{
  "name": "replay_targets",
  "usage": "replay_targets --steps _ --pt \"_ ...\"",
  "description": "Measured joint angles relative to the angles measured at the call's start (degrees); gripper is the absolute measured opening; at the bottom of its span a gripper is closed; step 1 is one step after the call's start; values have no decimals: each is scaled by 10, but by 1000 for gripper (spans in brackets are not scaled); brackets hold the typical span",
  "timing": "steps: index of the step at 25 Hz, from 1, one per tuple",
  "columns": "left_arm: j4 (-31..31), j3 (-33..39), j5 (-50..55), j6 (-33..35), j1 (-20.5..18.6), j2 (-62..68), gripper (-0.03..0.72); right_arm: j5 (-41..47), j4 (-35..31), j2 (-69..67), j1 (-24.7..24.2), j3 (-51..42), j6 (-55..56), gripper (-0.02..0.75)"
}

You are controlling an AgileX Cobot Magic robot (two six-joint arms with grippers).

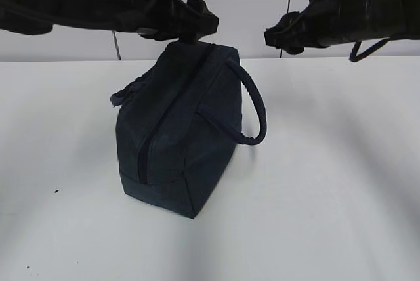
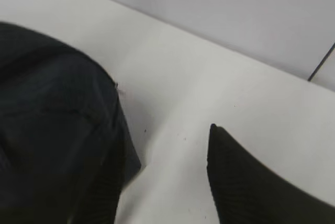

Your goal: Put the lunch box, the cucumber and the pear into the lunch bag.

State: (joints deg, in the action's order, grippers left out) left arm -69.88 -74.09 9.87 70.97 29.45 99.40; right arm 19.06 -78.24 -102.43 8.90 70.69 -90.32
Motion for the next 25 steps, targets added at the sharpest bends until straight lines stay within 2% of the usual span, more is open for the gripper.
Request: replay_targets --steps 5,8,10,12,14,16,19,23,25 --pt "28 0 1 0 0 -41 508 34 173 0 0 -31 168 405" --pt "34 3 13 0 -2 -62 508 76 341 2 0 -33 331 405" --pt "38 3 39 -10 -11 -73 508 107 477 5 0 -33 453 405" --pt "56 3 76 -42 -27 -83 508 148 588 11 0 -33 574 404" --pt "101 3 125 -94 -54 -90 508 189 671 17 0 -33 652 396" --pt "162 3 185 -159 -81 -95 508 229 703 28 0 -33 689 370" --pt "268 3 263 -248 -111 -106 508 261 717 56 0 -33 706 319" --pt "401 3 339 -365 -125 -129 508 285 719 120 0 -34 719 292" --pt "446 3 369 -418 -126 -147 508 304 716 158 0 -34 724 290"
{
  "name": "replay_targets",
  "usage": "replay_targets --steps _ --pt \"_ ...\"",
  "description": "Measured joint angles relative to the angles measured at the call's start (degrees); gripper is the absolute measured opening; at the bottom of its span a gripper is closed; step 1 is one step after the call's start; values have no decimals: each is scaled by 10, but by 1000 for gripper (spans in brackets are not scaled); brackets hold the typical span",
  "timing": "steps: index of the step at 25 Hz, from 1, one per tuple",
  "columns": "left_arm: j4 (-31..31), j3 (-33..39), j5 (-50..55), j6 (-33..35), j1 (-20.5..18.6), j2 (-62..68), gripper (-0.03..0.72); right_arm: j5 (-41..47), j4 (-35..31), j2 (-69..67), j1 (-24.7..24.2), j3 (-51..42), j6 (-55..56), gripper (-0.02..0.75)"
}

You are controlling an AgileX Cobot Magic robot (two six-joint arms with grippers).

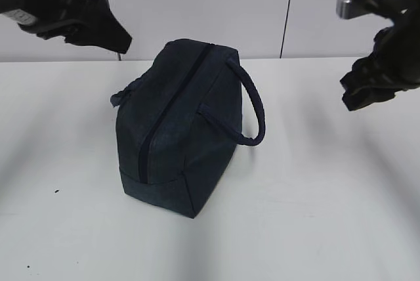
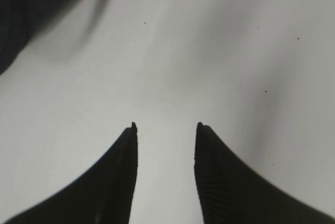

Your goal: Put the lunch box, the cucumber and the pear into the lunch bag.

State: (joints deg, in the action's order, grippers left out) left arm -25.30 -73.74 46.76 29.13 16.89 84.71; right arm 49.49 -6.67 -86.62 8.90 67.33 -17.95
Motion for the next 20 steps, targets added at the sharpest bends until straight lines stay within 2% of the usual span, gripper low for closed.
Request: replay_targets --steps 4,10,15,20 --pt "47 0 65 -78 -1 -45 508 52 -16 81 0 0 10 290" --pt "99 0 142 -147 -1 -143 508 118 -22 214 0 -1 28 289" --pt "143 0 187 -187 -1 -246 501 171 -22 334 0 -1 43 289" --pt "151 1 227 -207 -1 -344 491 213 -22 451 0 -12 46 288"
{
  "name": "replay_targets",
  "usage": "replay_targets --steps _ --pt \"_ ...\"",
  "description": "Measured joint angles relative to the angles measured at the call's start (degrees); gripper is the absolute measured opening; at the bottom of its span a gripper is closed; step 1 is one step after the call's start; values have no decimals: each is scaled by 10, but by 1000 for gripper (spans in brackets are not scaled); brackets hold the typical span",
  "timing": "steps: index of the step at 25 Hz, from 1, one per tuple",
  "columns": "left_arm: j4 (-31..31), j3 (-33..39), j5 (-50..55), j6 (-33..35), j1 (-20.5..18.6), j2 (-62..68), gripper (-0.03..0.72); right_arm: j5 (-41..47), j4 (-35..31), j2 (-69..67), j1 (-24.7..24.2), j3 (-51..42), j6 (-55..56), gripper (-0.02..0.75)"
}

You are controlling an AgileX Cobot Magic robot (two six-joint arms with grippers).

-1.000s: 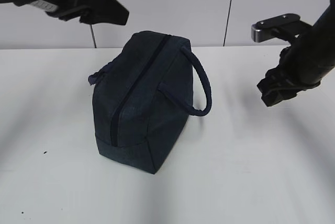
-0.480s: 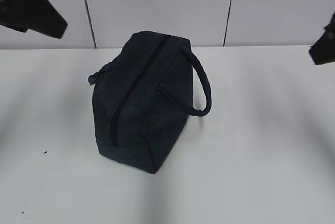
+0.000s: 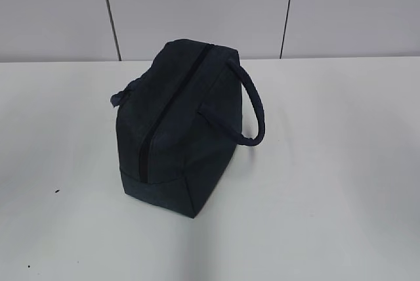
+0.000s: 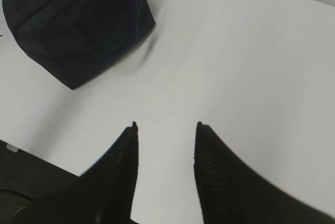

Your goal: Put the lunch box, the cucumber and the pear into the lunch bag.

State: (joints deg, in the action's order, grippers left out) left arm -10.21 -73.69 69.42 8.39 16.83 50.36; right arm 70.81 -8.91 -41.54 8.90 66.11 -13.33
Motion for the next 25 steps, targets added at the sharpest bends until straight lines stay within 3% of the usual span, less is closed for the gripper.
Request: replay_targets --steps 5,20,25 --pt "0 43 9 -19 0 -103 487 17 0 101 0 -21 13 288" --pt "73 356 39 -79 0 -487 483 24 16 418 0 -234 62 255" --pt "91 409 32 -79 0 -511 483 27 34 428 0 -289 62 251"
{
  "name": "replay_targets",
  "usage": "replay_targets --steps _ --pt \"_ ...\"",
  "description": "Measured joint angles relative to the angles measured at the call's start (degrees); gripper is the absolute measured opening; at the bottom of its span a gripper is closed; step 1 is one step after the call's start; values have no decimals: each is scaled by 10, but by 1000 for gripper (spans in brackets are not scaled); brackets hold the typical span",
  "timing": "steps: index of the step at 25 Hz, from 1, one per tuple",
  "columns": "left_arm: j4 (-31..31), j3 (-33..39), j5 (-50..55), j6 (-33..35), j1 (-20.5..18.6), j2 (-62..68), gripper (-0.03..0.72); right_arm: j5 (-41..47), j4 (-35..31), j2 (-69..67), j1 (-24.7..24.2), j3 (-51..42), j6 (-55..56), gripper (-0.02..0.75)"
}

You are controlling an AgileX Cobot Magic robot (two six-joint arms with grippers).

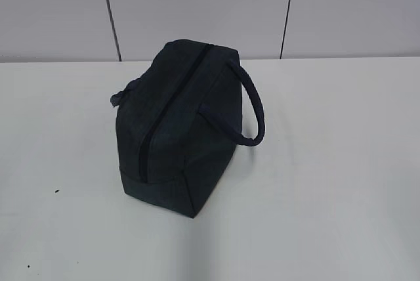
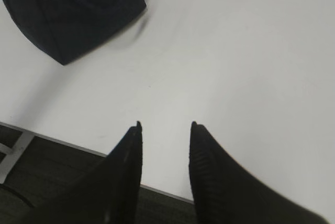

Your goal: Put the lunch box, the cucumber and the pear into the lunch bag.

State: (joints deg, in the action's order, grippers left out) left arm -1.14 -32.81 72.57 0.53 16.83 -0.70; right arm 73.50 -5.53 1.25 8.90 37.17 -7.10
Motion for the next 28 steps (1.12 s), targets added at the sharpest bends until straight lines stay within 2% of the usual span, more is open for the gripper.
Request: replay_targets --steps 4,9,28 --pt "11 12 -53 0 0 0 483 -10 35 0 0 -45 1 251" --pt "15 29 -88 0 0 0 481 -66 44 0 0 -82 1 251" --pt "16 31 -90 0 -4 0 481 -72 45 0 0 -85 1 251"
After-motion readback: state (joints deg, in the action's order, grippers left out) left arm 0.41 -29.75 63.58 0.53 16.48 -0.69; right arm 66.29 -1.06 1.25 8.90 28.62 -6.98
